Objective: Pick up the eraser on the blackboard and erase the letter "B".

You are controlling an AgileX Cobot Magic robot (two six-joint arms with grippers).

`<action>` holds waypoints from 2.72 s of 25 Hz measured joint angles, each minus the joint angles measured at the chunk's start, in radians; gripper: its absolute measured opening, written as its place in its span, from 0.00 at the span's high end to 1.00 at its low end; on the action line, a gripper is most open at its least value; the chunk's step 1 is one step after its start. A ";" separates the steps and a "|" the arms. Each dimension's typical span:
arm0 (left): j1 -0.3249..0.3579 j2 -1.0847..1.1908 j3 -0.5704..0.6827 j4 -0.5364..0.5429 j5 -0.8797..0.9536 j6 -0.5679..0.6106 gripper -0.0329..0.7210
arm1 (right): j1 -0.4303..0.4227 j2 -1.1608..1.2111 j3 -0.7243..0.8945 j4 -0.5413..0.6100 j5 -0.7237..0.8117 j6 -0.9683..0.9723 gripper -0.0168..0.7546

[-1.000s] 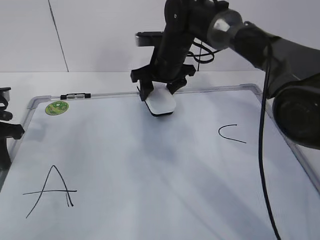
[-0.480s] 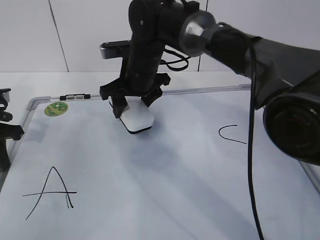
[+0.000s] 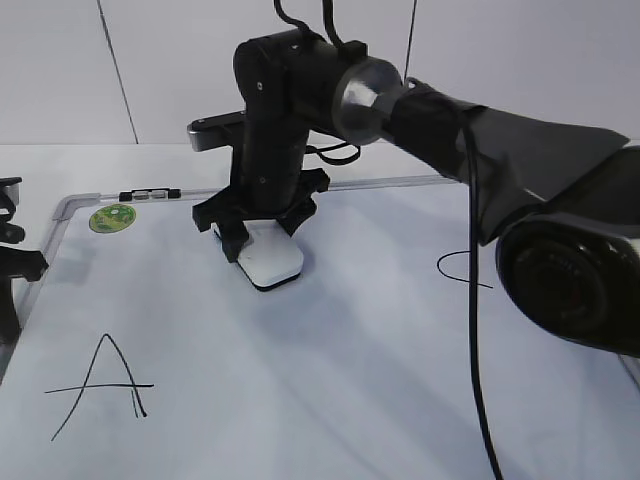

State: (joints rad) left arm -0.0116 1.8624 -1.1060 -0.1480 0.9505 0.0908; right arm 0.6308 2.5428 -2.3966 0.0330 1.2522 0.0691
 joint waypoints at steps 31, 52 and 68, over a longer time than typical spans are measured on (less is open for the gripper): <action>0.000 0.000 0.000 0.004 0.022 -0.005 0.91 | -0.198 -0.202 0.015 0.013 0.000 0.006 0.32; 0.000 0.007 -0.016 0.019 0.027 -0.005 0.91 | -0.198 -0.867 0.795 -0.087 0.000 0.069 0.32; -0.002 0.007 -0.018 0.060 -0.034 0.002 0.91 | -0.198 -1.042 1.143 -0.152 -0.004 0.238 0.32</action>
State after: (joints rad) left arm -0.0135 1.8694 -1.1241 -0.0883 0.9160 0.0926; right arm 0.4325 1.5006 -1.2536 -0.1190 1.2484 0.3069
